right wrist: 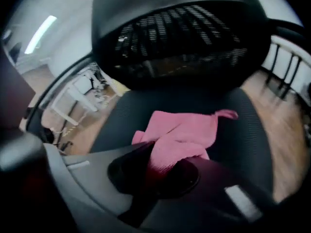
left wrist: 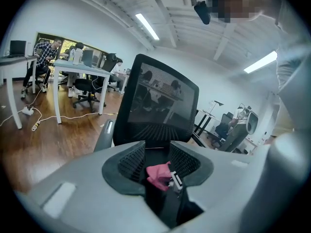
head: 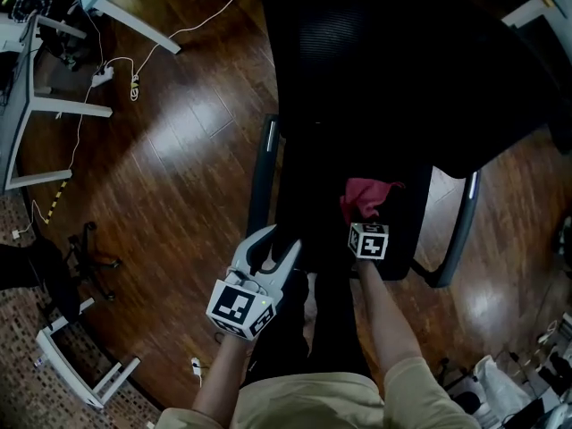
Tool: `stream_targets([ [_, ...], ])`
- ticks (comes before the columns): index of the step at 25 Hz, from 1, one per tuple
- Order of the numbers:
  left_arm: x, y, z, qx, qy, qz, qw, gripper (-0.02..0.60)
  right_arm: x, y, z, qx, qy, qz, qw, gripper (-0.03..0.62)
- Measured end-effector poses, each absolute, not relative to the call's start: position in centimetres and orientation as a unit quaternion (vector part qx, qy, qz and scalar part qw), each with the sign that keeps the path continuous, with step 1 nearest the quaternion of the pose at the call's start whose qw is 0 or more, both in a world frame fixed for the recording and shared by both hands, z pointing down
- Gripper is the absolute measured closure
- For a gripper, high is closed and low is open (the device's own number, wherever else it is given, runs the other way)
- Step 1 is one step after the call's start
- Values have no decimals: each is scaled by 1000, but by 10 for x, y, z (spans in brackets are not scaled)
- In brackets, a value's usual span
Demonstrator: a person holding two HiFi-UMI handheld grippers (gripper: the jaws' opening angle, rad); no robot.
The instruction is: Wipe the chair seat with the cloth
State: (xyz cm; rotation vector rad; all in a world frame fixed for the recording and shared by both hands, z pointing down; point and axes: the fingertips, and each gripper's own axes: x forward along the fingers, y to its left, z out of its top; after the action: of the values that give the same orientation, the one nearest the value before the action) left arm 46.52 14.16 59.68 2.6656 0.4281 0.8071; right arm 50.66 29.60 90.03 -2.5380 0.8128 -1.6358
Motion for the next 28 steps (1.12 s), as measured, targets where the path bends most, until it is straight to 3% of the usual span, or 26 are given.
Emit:
stream_targets([
  [4,455,126,587,938,137,281,152,433,449,122,871,-756,438,-486,38,577],
  [7,443,114,588,937,130,293,140,433,435,81,889,-743,432,-510,38,577],
  [11,429,106,593,934,128,300,143,433,455,150,920,-772,357,-526,-15,577],
  [17,436,141,609,923,172,303,160,433,509,423,928,-824,98,-557,-38,577],
  [21,439,161,606,919,193,304,164,433,520,523,912,-822,-6,-567,-47,577],
  [24,432,159,613,919,190,306,162,433,517,499,921,-822,15,-568,-37,577],
  [28,426,134,614,921,167,314,158,433,485,312,902,-816,219,-532,50,577],
])
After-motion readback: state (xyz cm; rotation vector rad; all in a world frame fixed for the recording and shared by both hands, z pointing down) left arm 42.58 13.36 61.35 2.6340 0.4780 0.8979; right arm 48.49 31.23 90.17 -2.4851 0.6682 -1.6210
